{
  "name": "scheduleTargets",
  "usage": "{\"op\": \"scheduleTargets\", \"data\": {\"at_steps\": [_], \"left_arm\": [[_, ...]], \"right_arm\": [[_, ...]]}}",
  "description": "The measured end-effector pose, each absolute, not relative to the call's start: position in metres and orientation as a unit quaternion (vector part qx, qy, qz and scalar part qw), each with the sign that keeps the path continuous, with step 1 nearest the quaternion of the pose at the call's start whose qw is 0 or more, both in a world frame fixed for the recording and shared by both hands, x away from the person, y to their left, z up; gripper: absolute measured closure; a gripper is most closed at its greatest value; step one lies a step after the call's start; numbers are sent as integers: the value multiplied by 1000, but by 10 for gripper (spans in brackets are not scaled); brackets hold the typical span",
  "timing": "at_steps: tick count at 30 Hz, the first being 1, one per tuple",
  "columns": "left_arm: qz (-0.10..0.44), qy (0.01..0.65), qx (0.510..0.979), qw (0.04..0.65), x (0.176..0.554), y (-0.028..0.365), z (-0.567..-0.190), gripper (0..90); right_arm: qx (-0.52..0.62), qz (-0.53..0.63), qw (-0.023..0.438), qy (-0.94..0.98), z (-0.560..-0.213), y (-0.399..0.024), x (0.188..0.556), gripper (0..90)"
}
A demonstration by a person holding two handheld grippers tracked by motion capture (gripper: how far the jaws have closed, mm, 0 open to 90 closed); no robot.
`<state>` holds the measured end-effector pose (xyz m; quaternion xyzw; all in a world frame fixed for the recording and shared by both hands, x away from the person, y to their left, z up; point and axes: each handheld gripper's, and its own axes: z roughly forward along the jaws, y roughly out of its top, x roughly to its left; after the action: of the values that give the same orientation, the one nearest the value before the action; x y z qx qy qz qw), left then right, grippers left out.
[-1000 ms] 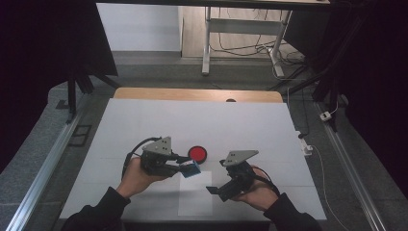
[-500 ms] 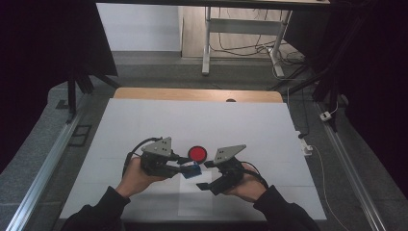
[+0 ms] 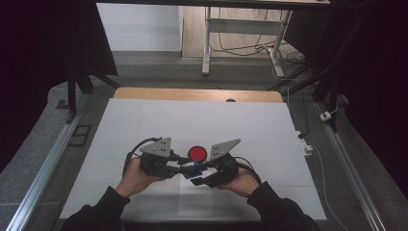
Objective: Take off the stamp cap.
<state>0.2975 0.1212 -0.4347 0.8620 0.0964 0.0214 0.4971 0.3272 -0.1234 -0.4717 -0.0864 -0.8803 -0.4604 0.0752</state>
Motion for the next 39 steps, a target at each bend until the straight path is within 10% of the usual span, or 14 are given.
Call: {"op": "scheduleTargets", "data": {"at_steps": [39], "left_arm": [[37, 77, 849, 521, 294, 126, -432, 705]], "right_arm": [[-94, -490, 152, -853, -470, -126, 335, 691]]}}
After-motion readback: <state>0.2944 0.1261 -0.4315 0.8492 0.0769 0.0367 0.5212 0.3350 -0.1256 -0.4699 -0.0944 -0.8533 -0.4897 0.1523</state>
